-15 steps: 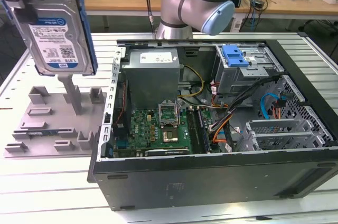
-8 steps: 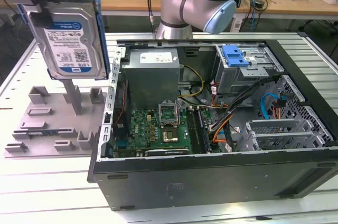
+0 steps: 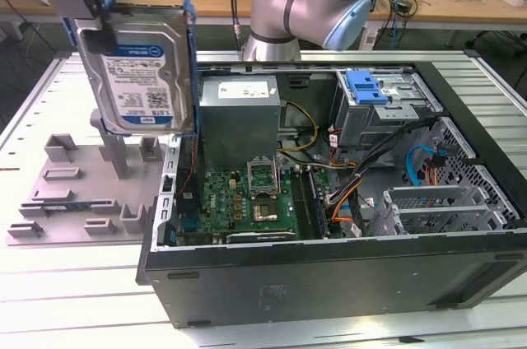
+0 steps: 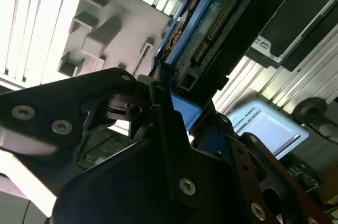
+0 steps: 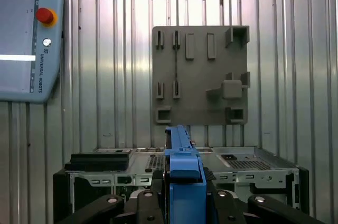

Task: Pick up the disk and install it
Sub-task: 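Pick up the disk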

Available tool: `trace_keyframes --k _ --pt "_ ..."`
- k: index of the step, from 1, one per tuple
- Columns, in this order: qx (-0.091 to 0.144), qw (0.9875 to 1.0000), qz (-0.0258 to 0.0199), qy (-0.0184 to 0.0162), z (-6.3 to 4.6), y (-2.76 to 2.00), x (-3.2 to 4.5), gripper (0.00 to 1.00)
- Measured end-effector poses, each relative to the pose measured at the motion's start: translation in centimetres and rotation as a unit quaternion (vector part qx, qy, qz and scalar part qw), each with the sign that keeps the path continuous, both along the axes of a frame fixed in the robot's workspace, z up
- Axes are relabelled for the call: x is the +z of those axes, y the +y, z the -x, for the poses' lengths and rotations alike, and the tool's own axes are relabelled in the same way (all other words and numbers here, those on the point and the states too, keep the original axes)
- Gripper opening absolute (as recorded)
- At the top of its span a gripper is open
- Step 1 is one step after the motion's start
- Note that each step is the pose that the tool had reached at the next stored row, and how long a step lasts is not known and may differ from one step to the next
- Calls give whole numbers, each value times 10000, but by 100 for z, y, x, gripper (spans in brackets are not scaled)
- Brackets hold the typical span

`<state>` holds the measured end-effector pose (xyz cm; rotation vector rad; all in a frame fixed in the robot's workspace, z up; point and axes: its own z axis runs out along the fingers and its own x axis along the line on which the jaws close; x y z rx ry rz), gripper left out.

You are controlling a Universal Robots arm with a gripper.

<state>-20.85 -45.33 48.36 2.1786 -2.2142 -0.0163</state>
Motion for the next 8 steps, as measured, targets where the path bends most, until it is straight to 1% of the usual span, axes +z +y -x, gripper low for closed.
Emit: trace_keyframes --k 3,4,5,7,8 --pt "2 10000 0 18 -110 -54 1 36" --pt "3 10000 0 27 -159 -76 2 36" --pt "7 10000 0 42 -248 -114 3 36" --pt "11 10000 0 54 -317 -142 4 36" --pt "15 10000 0 62 -370 -164 5 36"
